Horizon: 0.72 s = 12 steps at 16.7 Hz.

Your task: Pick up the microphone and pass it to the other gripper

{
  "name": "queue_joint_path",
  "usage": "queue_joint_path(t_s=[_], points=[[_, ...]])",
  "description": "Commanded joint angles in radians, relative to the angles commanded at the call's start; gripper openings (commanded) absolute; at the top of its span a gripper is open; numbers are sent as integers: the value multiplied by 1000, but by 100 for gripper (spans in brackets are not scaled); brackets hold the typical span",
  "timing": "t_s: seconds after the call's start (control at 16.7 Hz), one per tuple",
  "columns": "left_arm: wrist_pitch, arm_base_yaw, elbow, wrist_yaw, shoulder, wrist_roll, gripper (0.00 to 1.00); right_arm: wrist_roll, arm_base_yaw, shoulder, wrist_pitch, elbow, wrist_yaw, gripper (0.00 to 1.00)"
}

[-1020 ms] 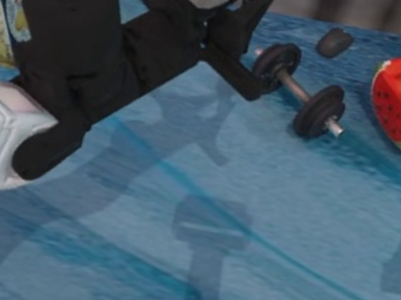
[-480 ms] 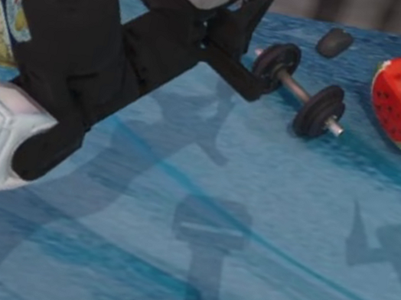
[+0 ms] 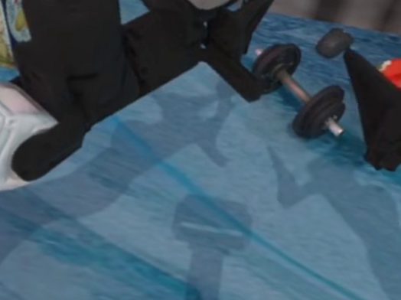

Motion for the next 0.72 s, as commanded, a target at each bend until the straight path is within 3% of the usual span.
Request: queue_joint_path(t_s=[0.3, 0.72], points=[[0, 0, 0, 0, 0, 0, 0, -6, 84, 187, 60, 117, -53, 100], [0, 0, 0, 0, 0, 0, 0, -6, 90, 210, 65, 134, -51, 100]])
